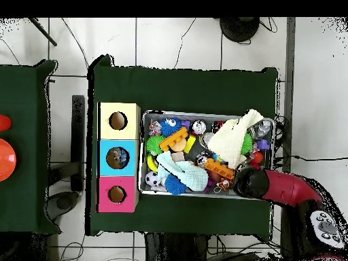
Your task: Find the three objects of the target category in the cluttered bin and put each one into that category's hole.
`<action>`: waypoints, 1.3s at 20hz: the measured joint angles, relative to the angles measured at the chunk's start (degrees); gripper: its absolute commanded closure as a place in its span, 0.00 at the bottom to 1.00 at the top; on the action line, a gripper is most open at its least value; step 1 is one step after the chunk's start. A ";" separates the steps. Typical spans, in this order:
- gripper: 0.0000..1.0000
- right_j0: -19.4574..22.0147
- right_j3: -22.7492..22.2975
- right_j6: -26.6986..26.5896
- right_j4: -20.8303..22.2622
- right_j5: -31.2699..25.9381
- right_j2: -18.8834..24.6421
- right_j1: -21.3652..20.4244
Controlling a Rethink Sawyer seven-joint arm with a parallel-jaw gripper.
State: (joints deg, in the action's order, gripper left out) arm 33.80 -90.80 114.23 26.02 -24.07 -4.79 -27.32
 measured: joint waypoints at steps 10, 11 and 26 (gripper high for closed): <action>0.00 0.46 -0.08 0.00 -2.37 -0.64 0.35 -1.30; 0.00 0.45 -0.08 0.01 -2.62 -1.09 0.37 -1.72; 0.00 2.65 0.30 0.01 -6.67 -9.34 4.92 -9.19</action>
State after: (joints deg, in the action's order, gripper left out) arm 36.45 -90.49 114.24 19.35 -33.41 0.13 -36.50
